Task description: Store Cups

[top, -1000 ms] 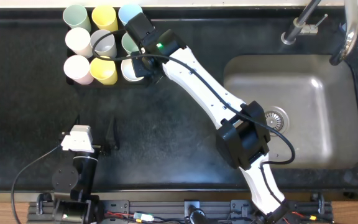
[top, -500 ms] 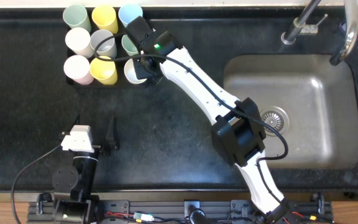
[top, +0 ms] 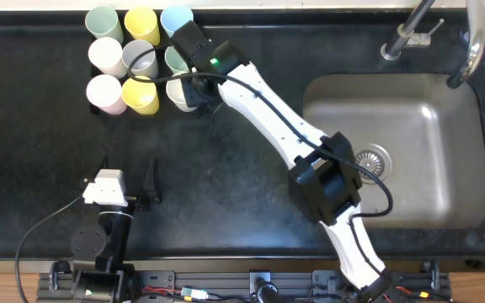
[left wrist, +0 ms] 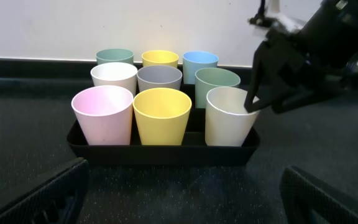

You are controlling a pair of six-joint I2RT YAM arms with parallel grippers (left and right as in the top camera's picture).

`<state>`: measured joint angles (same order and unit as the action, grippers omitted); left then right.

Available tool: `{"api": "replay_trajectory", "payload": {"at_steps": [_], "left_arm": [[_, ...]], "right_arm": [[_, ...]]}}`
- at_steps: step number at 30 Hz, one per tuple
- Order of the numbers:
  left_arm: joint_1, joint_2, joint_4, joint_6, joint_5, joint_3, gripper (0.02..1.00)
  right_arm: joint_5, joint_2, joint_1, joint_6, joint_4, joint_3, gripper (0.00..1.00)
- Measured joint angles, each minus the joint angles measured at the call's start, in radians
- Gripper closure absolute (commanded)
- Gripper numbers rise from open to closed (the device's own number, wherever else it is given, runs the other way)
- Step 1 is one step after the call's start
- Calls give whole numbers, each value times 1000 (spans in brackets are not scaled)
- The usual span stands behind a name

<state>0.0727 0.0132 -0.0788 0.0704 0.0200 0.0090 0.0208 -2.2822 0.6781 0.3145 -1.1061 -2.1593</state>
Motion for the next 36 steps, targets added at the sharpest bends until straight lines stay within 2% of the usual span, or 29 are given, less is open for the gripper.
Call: {"api": "replay_trajectory", "payload": {"at_steps": [6,12,14,17,21,26,36], "left_arm": [[0,0,0,0,0,0,18],[0,0,0,0,0,0,18],[0,0,0,0,0,0,20],[0,0,-1,0,0,0,20],[0,0,-1,0,0,0,18],[0,0,-1,0,0,0,18],[0,0,0,0,0,0,18]], "right_arm": [[12,272,-105,-143,-99,1,316],[28,689,-397,-319,-201,68,7],[45,819,-491,-391,-196,172,3],[83,1015,-570,-470,-110,414,3],[111,1278,-593,-514,70,781,3],[128,1643,-585,-516,247,1153,3],[124,2062,-533,-499,566,1637,5]]}}
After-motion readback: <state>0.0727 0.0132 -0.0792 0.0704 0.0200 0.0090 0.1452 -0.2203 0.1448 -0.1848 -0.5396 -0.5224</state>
